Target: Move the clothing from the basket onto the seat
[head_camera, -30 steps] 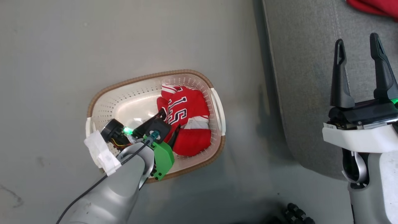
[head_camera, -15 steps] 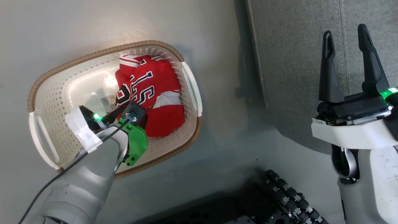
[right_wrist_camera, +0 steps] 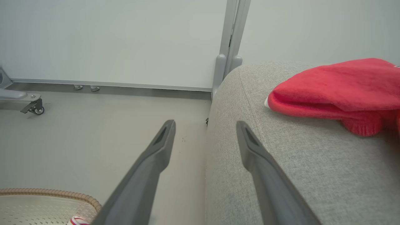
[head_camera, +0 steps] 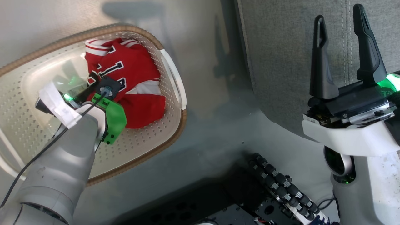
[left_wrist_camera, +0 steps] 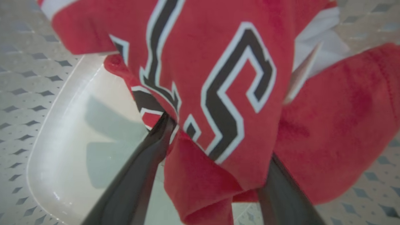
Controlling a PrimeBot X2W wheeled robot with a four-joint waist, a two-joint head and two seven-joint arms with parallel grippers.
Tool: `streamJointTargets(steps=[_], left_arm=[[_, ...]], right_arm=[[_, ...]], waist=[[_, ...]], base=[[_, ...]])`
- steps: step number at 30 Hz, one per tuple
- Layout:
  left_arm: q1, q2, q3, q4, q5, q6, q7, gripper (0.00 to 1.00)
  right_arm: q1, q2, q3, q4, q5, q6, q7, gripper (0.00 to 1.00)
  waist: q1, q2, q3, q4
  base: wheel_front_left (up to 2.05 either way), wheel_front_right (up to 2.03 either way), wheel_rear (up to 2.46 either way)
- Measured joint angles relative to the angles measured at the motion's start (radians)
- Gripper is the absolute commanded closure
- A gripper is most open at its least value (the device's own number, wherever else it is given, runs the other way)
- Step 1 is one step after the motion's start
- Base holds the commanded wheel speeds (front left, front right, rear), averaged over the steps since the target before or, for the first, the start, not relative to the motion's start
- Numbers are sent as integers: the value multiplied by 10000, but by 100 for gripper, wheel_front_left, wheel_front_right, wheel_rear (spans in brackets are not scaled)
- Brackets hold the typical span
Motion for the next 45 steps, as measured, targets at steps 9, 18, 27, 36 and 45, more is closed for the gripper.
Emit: streamJointTargets(steps=[9,18,27,36,45], left_arm=[[-425,-280,309,12,-629,-389,109,0],[-514,-523,644,17,-1356,-583,50,100],[-511,-543,453,15,-1664,-627,8,100],[214,-477,293,13,-2132,-627,-293,100],[1681,-773,150,12,-2924,-627,-640,100]], right_arm=[[22,44,255,-370,-86,0,0,0],[82,50,343,-360,-190,0,0,0],[-110,54,395,-309,-272,0,0,0],[-428,15,324,88,-368,0,0,0],[276,-341,171,786,-479,0,2,0]], waist=[[-1,0,392,-138],[-1,0,453,-134],[-2,0,376,-71],[-1,0,-285,-50],[-2,0,-1912,287]], base=[[0,0,0],[0,0,0],[0,0,0],[0,0,0],[0,0,0]])
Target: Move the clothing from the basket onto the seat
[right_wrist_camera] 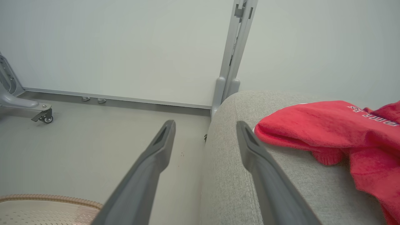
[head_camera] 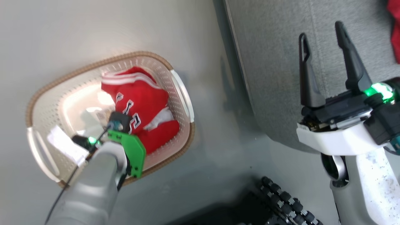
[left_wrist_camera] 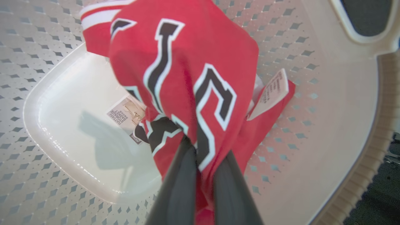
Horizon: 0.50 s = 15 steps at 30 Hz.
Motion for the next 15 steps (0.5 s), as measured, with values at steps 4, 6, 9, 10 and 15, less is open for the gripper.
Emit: streamJointTargets(steps=[4,6,9,10,15], left_arm=[[834,-176,-161,-10,-240,0,-337,100],[1144,-209,-221,-61,-318,0,-541,100],[1570,-240,-265,-199,-481,0,-851,100],[1675,-249,-257,-236,-518,0,-922,100],[2240,-178,31,-955,-606,38,-1024,100]], right_arm=[[502,-161,-6,347,-6,0,-2,0],[761,-205,15,499,0,0,-2,0],[1226,-366,173,765,10,0,-2,0],[1355,-395,207,826,10,0,-2,0],[2066,-464,311,1131,56,0,-2,0]], waist=[[-1,0,-977,195],[-1,0,-1464,291],[-1,0,-2318,464],[-1,0,-2544,512],[-1,0,-3957,846]], base=[[0,0,0],[0,0,0],[0,0,0],[0,0,0],[0,0,0]])
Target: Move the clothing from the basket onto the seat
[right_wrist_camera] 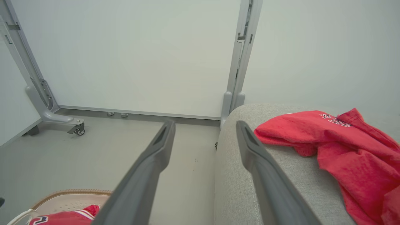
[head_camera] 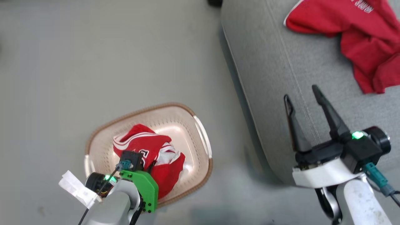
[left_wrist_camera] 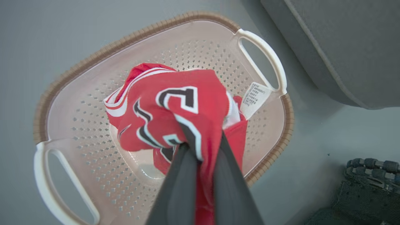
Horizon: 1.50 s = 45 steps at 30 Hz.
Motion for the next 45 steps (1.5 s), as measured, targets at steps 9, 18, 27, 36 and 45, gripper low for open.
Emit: streamJointTargets(steps=[9,18,27,36,45], left_arm=[[1501,391,1958,-3043,474,391,-40,100],[2639,240,4132,-5900,1379,263,-40,100],[3684,-240,5848,-8305,1503,-6,-40,100],[4043,-318,5471,-9983,924,-36,-42,100],[4037,-328,4581,-11058,251,-38,-56,100]], right_arm=[[1086,13,94,376,61,0,0,0],[1569,140,100,535,58,0,0,0],[1982,257,73,625,54,0,0,0],[2110,387,146,736,8,0,0,0],[2147,468,150,794,15,0,0,0]], waist=[[0,1,-2214,638],[-1,0,-3826,1332],[0,0,-4781,1924],[-1,0,-5298,2166],[0,0,-5320,2190]], base=[[0,0,0],[0,0,0],[0,0,0],[0,0,0],[0,0,0]])
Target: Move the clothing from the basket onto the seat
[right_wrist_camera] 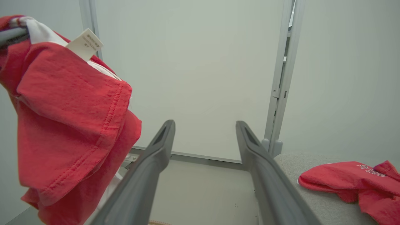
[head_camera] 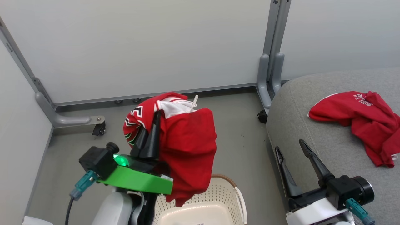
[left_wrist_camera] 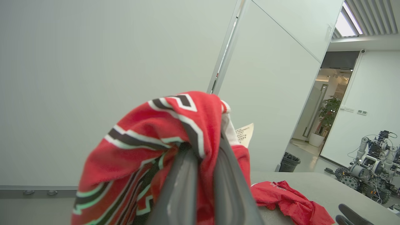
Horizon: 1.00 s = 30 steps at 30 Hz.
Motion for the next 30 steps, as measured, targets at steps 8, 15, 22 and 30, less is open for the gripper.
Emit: streamJointTargets(steps=[8,15,22,30], left_arm=[[-81,-4,-920,-558,-525,0,0,100],[-172,-4,-1231,-658,-453,0,0,100],[-170,-4,-1202,-784,-554,0,-2,100],[-167,-4,-1193,-836,-604,2,0,100]], right_arm=[[-5,10,61,33,-2,0,0,0],[-56,52,-42,44,153,0,0,0],[-57,21,-69,50,176,0,0,0],[-57,-21,-82,50,176,0,0,0]], waist=[[0,0,100,-141],[0,0,101,-313],[0,0,74,-389],[0,0,70,-393]], base=[[0,0,0],[0,0,0],[0,0,0],[0,0,0]])
